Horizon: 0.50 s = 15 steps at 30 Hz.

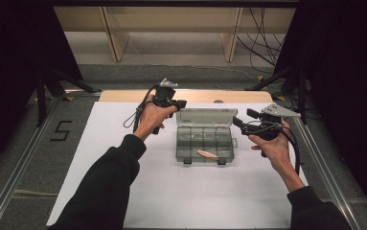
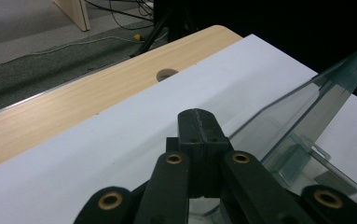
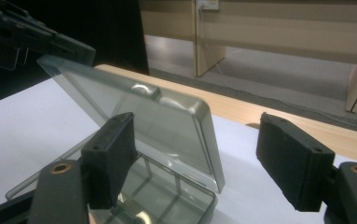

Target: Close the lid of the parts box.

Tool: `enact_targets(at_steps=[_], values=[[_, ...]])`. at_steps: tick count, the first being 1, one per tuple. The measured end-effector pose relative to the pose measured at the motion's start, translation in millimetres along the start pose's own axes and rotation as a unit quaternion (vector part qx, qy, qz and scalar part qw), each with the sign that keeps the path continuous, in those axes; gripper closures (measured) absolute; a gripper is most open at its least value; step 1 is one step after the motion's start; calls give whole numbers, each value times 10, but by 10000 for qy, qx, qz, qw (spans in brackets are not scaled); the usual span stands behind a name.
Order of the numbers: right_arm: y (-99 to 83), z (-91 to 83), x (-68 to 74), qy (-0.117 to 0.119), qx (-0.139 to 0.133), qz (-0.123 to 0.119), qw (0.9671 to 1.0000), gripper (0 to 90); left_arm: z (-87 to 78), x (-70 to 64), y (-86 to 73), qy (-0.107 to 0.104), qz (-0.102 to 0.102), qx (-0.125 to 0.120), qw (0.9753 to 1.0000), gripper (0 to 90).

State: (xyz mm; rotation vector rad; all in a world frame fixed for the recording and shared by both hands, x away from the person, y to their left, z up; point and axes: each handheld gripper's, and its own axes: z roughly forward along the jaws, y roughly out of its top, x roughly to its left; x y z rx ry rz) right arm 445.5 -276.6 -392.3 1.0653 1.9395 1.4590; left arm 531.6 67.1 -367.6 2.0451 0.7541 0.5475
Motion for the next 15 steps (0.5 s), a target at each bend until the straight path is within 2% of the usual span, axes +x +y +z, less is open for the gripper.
enact_targets(at_steps=[3,5,6,7,8,9,10,11,12,14,15], values=[[22,-42,47,47,69,-19,10000,271,-36,-72,-32,-62,9,-26,10000,898],[29,-59,75,94,-17,-99,9999,268,-67,-110,-53,-2,35,-35,10000,898],[33,-71,91,144,-3,-64,9999,268,-80,-128,-67,-10,42,-38,10000,898],[38,-81,97,143,-43,-154,9998,268,-96,-142,-84,-69,49,-16,10000,898],[48,-110,106,169,6,-237,9996,276,-106,-152,-96,-35,46,-36,10000,898],[49,-121,121,201,26,-192,9996,296,-116,-163,-113,8,60,-82,9999,898],[49,-132,131,224,-1,-189,9996,322,-130,-171,-125,-62,66,-31,10000,898],[50,-145,131,253,-11,-241,9994,352,-146,-185,-142,63,70,-60,9999,898],[49,-153,134,304,-12,-258,9992,379,-152,-204,-162,92,49,-119,9999,898],[50,-176,143,346,48,-270,9990,433,-173,-220,-188,79,97,-87,9999,898],[51,-178,135,363,-4,-363,9987,462,-183,-232,-205,101,99,-92,9999,898]])
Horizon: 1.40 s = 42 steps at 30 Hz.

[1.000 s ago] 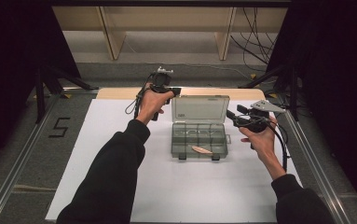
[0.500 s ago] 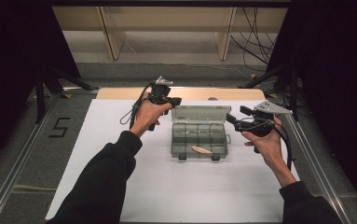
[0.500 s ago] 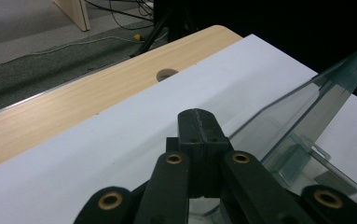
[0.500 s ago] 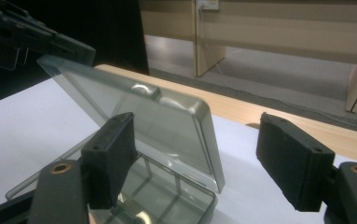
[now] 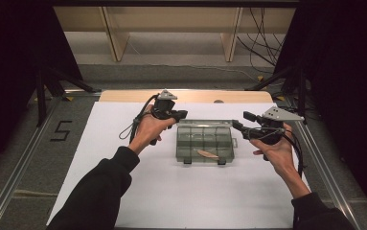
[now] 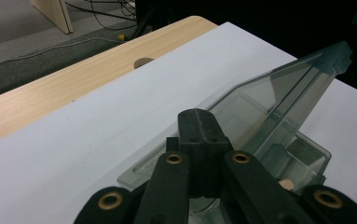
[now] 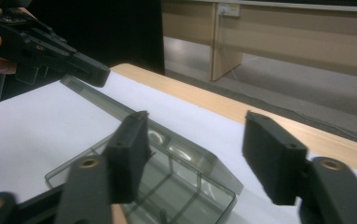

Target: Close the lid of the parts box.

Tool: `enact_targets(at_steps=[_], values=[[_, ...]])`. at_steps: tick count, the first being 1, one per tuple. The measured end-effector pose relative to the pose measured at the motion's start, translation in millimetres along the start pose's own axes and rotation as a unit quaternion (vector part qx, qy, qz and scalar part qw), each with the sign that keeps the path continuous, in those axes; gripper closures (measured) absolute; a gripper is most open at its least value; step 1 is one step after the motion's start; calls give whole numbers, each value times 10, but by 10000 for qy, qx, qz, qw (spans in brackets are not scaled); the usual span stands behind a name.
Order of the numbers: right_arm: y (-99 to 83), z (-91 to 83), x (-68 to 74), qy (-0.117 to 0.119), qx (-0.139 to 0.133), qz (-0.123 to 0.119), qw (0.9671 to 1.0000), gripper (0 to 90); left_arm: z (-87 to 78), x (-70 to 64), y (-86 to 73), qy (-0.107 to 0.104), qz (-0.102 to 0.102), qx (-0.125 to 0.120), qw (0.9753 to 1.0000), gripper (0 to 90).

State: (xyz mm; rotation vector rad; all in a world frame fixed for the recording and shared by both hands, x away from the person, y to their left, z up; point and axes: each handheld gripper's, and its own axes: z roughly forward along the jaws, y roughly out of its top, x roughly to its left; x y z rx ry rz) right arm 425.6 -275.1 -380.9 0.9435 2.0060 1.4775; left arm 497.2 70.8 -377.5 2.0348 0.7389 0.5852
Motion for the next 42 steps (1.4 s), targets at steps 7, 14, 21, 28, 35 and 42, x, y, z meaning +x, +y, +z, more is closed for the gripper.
enact_targets(at_steps=[7,14,21,28,35,42], values=[[-28,-36,39,205,143,-100,9996,659,-30,-100,-155,156,46,-28,9999,898],[-143,-24,60,406,336,-271,9982,806,-18,-376,-314,-1060,-1041,19,9889,897],[-293,14,90,531,501,-368,9967,856,-65,-515,-400,-1004,-1601,66,9820,898],[-402,53,101,599,626,-469,9951,870,-92,-554,-485,-1063,-1686,93,9799,898],[-485,75,115,653,697,-537,9940,876,-121,-598,-574,-1019,-1852,93,9774,898],[-554,84,104,650,826,-559,9929,879,-119,-589,-664,-1102,-1621,228,9803,898]])
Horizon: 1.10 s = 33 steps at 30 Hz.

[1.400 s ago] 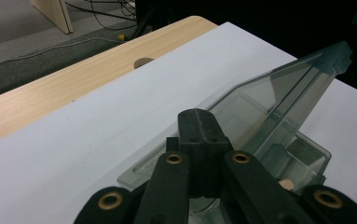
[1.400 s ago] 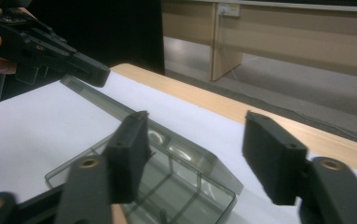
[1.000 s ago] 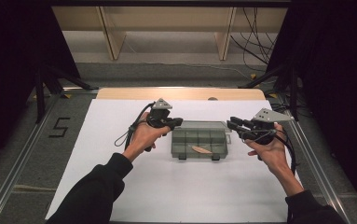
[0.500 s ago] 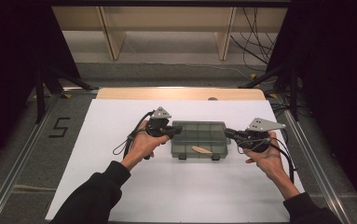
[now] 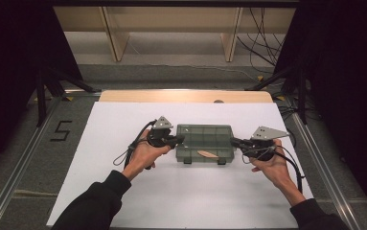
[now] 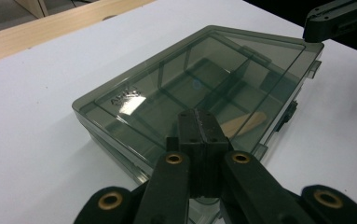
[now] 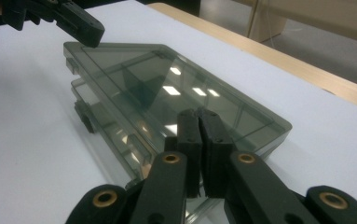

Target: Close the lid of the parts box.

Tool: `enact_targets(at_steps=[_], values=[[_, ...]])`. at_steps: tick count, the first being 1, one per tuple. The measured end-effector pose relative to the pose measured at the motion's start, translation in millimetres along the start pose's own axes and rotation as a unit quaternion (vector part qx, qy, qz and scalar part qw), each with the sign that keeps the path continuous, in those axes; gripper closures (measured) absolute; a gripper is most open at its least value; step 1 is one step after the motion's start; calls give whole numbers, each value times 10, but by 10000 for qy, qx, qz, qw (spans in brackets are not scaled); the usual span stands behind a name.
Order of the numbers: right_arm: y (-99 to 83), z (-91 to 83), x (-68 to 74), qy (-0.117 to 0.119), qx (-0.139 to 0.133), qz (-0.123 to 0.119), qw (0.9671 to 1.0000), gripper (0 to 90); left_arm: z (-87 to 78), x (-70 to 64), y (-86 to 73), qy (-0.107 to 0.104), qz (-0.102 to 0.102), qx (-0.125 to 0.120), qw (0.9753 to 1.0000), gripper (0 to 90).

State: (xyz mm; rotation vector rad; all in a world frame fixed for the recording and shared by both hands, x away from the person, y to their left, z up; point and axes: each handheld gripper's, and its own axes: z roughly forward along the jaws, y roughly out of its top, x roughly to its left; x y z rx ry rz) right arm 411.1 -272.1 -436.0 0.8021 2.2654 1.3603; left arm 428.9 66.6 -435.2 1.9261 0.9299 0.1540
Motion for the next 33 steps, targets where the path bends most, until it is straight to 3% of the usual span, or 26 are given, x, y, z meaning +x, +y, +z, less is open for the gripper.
enact_targets(at_steps=[1,2,5,6,7,8,11,12,13,14,16,17,18,19,21,22,23,24,25,26,27,29,30,33], values=[[-4,4,2,-7,26,3,10000,879,15,-20,-12,67,-80,-84,9999,898],[-7,9,1,-14,27,-18,10000,879,15,-26,-21,-5,-122,-31,9999,898],[-23,26,5,-3,111,-19,9999,880,19,-12,-47,35,3,44,10000,898],[-30,32,5,24,126,-16,9999,880,27,-26,-61,77,-113,12,9999,898],[-40,40,6,10,124,-16,9999,880,30,-15,-69,20,-95,43,9999,897],[-51,45,6,1,143,-22,9999,880,35,0,-74,102,13,12,9999,898],[-78,60,-3,-26,199,-44,9998,880,41,-8,-97,41,-77,70,9999,898],[-82,63,-2,-8,207,-13,9998,880,34,27,-94,89,223,129,9996,898],[-86,64,-1,-5,220,-4,9998,880,38,50,-94,-30,354,194,9992,898],[-89,66,0,0,244,-6,9997,880,52,8,-114,97,92,84,9999,898],[-96,70,0,4,268,-26,9996,880,48,73,-106,10,531,202,9984,898],[-100,74,1,6,282,-29,9996,880,59,45,-122,75,335,131,9993,898],[-104,78,1,2,291,-35,9996,880,60,-4,-145,-12,-89,174,9998,898],[-108,82,0,0,303,-41,9995,880,48,78,-125,71,559,242,9981,898],[-117,90,-7,-10,296,-62,9995,880,66,74,-140,66,490,176,9986,898],[-121,90,-8,-20,315,-58,9995,880,58,54,-156,104,312,242,9992,898],[-125,90,-8,-17,339,-44,9994,880,65,89,-153,4,535,263,9982,898],[-130,93,-8,-15,345,-34,9994,880,63,93,-156,84,610,272,9977,898],[-135,96,-10,-13,355,-39,9994,880,78,68,-174,22,399,239,9989,898],[-140,99,-11,-9,365,-41,9993,880,73,68,-179,91,434,282,9986,898],[-145,104,-12,-8,379,-51,9993,880,86,35,-193,50,151,221,9996,898],[-151,110,-9,-9,409,-58,9991,880,87,28,-198,-2,85,247,9997,898],[-153,113,-9,-2,415,-60,9991,880,88,67,-186,68,414,224,9989,898],[-162,124,-7,9,442,-73,9990,883,91,38,-204,105,228,212,9995,898]])
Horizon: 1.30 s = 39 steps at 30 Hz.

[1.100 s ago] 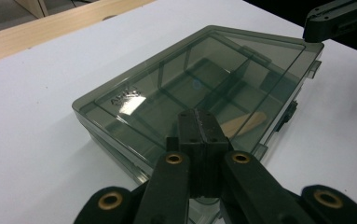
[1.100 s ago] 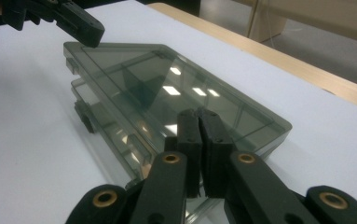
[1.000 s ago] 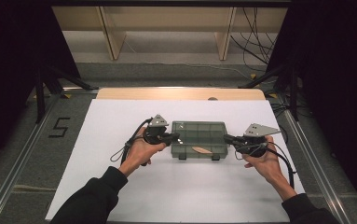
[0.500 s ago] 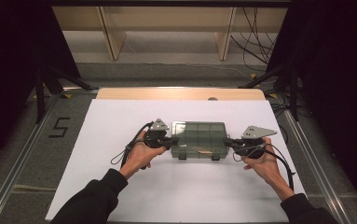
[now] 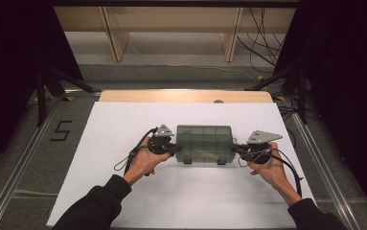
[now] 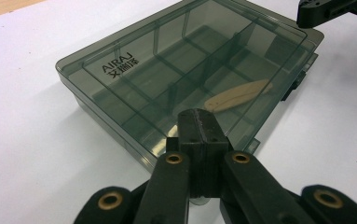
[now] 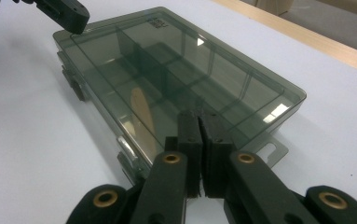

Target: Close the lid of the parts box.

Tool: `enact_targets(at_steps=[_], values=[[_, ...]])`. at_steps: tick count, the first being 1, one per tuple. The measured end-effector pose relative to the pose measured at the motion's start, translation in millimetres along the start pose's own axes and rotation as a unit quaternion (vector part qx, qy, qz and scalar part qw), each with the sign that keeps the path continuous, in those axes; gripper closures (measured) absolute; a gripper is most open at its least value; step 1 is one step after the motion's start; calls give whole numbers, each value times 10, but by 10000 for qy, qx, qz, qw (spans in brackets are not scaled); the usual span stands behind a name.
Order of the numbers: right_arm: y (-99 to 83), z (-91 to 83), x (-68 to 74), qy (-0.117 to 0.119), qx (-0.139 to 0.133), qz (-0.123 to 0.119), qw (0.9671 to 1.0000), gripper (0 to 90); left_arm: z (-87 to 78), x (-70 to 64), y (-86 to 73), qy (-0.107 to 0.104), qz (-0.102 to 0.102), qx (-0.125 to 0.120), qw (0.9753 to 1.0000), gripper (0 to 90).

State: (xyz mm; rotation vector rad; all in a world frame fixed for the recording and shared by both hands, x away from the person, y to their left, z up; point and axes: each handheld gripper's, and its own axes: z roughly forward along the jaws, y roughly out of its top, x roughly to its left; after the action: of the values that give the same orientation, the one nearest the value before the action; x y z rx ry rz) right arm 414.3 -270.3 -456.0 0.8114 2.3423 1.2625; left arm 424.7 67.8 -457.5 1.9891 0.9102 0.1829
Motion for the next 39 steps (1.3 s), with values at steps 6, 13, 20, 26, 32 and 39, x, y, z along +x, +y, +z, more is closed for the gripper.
enact_targets(at_steps=[6,13,20,26,32,39], values=[[-13,14,2,1,24,-12,10000,883,6,10,-7,-9,81,16,10000,898],[-22,20,4,6,82,-2,10000,884,16,-6,-24,-66,-67,21,10000,897],[-29,27,6,9,95,5,10000,884,8,38,-19,-27,304,72,9995,897],[-38,35,8,13,112,-5,9999,884,11,34,-30,-110,283,73,9995,897],[-41,39,11,15,123,-2,9999,884,15,-27,-51,-75,-89,-5,9999,897],[-23,23,10,-23,1,48,10000,861,-26,-48,-40,-56,-350,-220,9991,867]])
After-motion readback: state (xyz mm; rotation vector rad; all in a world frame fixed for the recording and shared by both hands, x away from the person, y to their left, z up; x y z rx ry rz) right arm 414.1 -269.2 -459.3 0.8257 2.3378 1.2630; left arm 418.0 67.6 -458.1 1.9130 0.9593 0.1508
